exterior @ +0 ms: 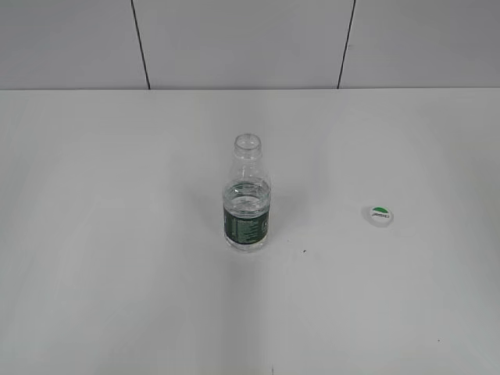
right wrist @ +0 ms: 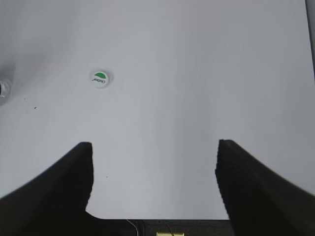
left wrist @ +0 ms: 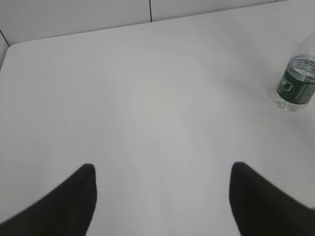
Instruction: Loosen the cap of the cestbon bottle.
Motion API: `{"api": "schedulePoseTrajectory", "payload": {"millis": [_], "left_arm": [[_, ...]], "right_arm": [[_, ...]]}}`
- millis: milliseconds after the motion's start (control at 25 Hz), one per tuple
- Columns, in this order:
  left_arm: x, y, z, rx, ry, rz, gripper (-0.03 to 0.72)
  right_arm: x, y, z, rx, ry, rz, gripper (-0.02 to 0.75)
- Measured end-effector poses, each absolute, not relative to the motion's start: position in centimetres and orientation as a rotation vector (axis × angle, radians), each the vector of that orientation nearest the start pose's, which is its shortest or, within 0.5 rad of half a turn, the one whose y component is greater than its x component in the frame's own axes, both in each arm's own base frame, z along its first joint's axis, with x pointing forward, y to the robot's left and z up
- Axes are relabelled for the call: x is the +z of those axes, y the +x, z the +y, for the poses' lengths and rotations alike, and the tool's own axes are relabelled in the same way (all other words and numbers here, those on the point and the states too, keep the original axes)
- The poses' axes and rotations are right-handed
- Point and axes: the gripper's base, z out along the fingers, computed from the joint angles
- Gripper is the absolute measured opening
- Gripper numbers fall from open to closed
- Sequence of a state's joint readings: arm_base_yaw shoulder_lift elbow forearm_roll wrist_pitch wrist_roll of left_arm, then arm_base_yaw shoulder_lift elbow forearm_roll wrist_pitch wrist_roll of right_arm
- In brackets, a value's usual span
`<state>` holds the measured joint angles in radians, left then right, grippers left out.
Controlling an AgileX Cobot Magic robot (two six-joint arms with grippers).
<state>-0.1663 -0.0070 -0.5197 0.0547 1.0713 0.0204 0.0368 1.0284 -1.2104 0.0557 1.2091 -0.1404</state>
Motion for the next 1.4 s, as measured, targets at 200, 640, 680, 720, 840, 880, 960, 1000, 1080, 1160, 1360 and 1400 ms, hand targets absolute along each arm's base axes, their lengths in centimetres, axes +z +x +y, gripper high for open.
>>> {"api": "schedulePoseTrajectory", "payload": {"millis": [200,640,680,720,840,880,960,1000,1080,1160,1360,1400], "left_arm": [[28.2,-0.8,0.6,-0.028,0.186,2.019,0.506],[28.2,-0.8,0.6,-0.029,0.186,2.019,0.506],[28.2,-0.8,0.6,-0.029,0.186,2.019,0.506],[28.2,-0.8,0.6,-0.029,0.186,2.019,0.506],[28.2,-0.8,0.6,-0.029,0.186,2.019,0.506],[28.2,-0.8,0.6,-0.029,0.186,2.019,0.506],[28.2,-0.8,0.6,-0.029,0.186,2.019,0.506],[28.2,-0.8,0.6,-0.029,0.186,2.019,0.506],[28.2,-0.8,0.6,-0.029,0.186,2.019,0.506],[28.2,-0.8,0.6,-0.029,0.186,2.019,0.506],[28.2,-0.8,0.6,-0.029,0.186,2.019,0.506],[28.2,-0.8,0.6,-0.029,0.186,2.019,0.505]], "right_arm": [[39.2,12.5,0.9,0.018,-0.215,2.431,0.589],[33.9,4.7,0.3,-0.032,-0.208,2.341,0.589],[33.2,4.1,0.3,-0.032,-0.208,2.338,0.589],[32.5,3.7,0.3,-0.033,-0.207,2.333,0.589],[30.3,2.4,0.2,-0.034,-0.204,2.314,0.589],[29.5,2.2,0.2,-0.033,-0.202,2.312,0.589],[28.5,1.5,0.2,-0.033,-0.196,2.287,0.589],[28.4,1.2,0.2,-0.034,-0.192,2.258,0.589],[28.4,0.6,0.1,-0.036,-0.187,2.203,0.589],[28.3,0.2,0.1,-0.037,-0.184,2.166,0.589],[27.9,-0.8,0.1,-0.041,-0.175,2.070,0.589],[27.9,-0.9,0.1,-0.041,-0.174,2.058,0.589]]}}
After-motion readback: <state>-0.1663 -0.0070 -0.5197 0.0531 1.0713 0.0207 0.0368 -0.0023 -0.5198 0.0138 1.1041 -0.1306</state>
